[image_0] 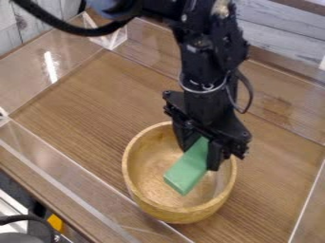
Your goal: Put the green block in the brown bowl
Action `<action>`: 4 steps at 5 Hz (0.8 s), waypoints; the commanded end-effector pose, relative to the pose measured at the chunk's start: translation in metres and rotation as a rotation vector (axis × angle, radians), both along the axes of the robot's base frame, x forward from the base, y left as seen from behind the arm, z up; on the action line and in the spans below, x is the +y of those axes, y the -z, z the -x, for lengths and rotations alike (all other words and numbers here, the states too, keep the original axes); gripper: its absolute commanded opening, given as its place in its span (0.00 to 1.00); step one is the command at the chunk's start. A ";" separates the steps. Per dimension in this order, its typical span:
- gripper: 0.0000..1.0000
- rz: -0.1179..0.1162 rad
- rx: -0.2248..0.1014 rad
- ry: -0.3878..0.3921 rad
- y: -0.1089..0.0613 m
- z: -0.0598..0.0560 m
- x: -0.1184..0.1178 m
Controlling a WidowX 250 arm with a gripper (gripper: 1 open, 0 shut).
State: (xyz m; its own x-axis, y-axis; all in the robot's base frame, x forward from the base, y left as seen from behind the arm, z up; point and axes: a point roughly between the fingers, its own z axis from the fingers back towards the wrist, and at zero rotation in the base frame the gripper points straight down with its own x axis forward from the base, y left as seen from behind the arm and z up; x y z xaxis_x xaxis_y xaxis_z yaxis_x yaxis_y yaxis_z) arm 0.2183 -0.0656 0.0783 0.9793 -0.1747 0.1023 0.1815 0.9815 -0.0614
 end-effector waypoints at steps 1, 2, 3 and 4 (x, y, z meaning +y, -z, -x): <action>0.00 -0.002 -0.019 -0.041 -0.006 0.008 0.000; 0.00 -0.007 -0.020 -0.078 -0.008 0.017 -0.002; 0.00 -0.009 -0.015 -0.093 0.005 0.018 0.000; 1.00 -0.006 -0.007 -0.112 0.018 0.017 0.002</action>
